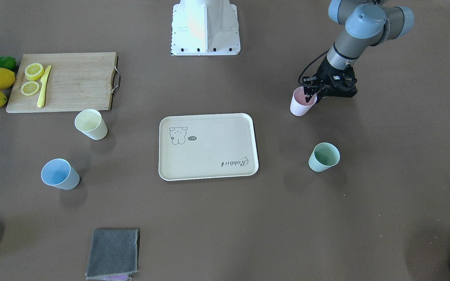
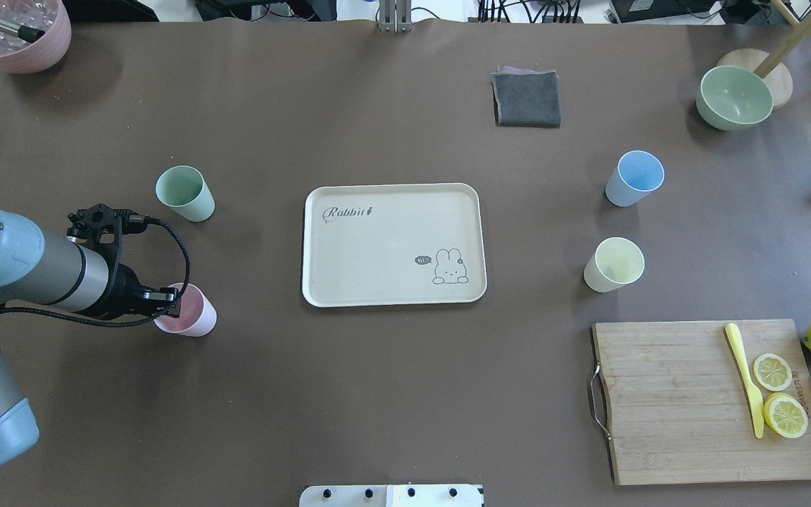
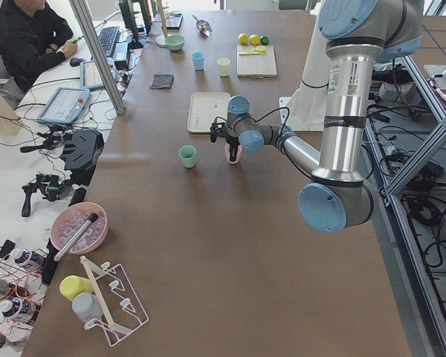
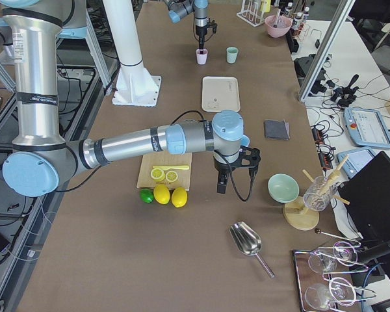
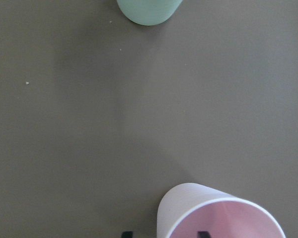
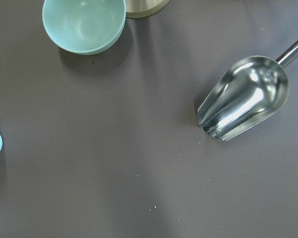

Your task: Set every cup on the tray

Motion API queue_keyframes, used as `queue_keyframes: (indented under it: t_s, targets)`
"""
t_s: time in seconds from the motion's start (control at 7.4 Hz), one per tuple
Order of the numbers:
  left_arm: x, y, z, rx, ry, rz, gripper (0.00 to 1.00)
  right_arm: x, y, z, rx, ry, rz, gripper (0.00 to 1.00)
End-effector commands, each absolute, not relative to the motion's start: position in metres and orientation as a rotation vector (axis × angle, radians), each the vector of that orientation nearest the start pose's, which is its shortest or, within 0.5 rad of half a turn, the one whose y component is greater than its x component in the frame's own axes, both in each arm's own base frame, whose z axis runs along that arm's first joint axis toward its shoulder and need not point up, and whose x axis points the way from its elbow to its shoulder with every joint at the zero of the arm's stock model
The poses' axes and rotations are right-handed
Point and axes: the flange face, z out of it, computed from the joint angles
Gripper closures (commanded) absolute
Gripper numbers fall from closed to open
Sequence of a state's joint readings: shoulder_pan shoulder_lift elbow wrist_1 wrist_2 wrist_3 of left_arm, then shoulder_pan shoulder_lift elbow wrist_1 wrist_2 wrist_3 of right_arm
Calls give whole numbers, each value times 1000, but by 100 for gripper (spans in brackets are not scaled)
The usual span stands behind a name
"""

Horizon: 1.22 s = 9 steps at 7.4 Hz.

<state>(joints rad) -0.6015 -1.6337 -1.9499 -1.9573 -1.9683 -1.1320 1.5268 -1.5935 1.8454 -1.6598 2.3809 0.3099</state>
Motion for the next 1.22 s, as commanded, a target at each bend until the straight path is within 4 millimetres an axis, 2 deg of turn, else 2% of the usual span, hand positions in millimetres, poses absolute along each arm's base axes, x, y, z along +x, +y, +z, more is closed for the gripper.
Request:
queue_keyframes:
  t_s: [0.0,0.14,0.27,0.41,0.54,0.68,0.81,1.08]
  targets:
    - [366,-371,399,88,911,15,100,39,-482,540,11,-824,182,0]
    - [359,-369,387,99,928,15,100,39,-482,539,14,-824,178,0]
    - [344,-379,374,89,934,-9,100,39,-482,536,18,-826,176,0]
    - [344,-388,346,75,928,-28,100,38,-481,527,32,-830,171,0]
    - [367,-405,291,68,913,-39,100,29,-480,518,28,-835,173,0]
    - [388,-415,233,50,907,-57,100,5,-482,505,3,-833,190,0]
    - [421,-413,205,5,913,-87,100,-13,-496,484,1,-841,205,0]
    - [479,-414,196,52,863,-79,100,-49,-505,461,-23,-853,204,0]
